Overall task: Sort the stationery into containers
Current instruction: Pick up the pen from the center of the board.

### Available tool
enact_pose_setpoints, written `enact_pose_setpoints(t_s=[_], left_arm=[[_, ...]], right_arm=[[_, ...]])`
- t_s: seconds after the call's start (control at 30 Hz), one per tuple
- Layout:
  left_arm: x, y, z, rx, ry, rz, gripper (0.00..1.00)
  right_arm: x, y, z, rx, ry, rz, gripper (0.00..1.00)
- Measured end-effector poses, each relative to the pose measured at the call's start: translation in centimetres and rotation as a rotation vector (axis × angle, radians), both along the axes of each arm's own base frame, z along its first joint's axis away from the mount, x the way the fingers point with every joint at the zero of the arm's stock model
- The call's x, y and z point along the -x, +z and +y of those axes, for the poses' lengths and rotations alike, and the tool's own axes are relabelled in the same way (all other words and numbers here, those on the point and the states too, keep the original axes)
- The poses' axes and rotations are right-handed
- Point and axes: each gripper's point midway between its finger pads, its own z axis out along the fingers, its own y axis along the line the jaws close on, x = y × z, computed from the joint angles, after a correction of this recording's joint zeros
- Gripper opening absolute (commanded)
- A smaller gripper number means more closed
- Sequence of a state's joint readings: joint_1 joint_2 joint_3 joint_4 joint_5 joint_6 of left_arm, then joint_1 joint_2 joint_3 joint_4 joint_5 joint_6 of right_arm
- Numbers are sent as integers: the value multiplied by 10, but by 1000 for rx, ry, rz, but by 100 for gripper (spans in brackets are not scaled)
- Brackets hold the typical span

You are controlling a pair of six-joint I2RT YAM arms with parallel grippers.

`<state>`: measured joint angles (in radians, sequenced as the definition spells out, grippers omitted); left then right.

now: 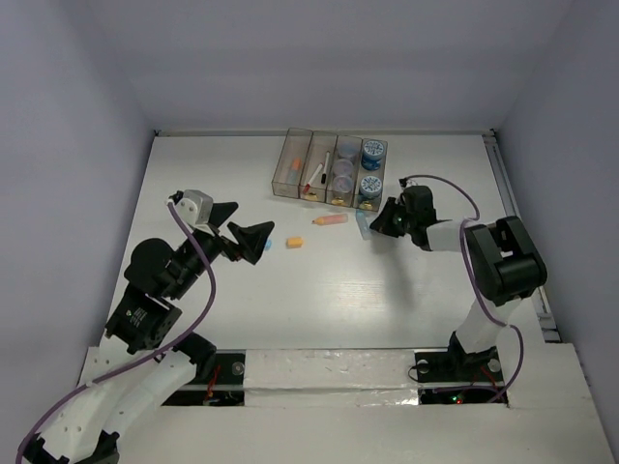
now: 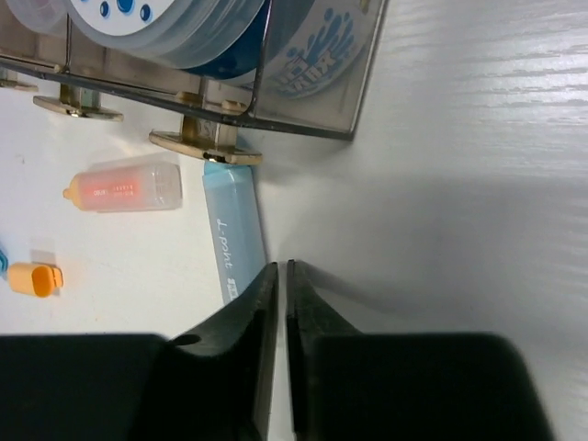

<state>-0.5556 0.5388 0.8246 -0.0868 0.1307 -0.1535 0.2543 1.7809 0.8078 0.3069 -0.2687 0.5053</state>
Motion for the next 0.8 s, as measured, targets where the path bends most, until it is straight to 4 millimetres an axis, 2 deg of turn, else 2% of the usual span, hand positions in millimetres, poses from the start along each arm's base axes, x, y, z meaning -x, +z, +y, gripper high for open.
enact_pose_setpoints(t_s=[0.1,0.3,0.5,0.67,0.8], left_arm=[[-1,-2,-1,-4,0,5,99],[-3,-4,-2,-9,0,14,99],[-5,-6,-3,-12,1,19,99],[-5,-6,-3,-15,1,22,99],[-7,-8,-3,-18,4,25,99]], right_arm=[[2,4,-2,25,-9,-1,43],[11,11,2,97,-7,-15,66],[17,10,15,172,28,-19,68],[5,8,19,238,37,-25,68],[-11,7,21,307,28,-44,63]])
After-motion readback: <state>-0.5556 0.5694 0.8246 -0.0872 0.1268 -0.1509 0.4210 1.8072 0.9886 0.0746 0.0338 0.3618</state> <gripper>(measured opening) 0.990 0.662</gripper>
